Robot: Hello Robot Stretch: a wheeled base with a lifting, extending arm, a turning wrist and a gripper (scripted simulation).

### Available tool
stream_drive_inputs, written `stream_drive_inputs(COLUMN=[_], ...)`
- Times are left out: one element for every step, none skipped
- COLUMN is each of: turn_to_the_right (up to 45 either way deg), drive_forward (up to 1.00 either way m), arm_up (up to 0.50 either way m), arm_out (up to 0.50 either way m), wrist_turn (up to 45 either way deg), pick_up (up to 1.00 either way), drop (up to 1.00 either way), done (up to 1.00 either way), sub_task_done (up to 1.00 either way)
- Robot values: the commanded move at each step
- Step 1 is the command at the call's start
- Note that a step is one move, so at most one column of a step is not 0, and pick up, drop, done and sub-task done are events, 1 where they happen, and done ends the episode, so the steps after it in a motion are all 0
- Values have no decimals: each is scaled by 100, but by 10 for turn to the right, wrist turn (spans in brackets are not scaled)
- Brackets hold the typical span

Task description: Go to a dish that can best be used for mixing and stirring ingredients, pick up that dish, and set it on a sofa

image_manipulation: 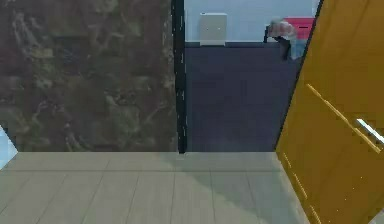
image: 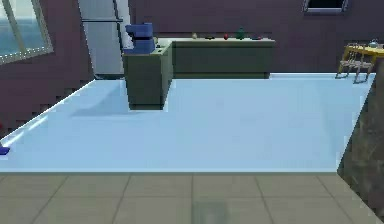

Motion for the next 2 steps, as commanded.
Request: stream_drive_inputs(turn_to_the_right=[-450, -180], drive_forward=[0, 0], arm_up=[0, 0], arm_out=[0, 0], wrist_turn=[0, 0], pick_up=[0, 0], drop=[0, 0], done=[0, 0], sub_task_done=[0, 0])
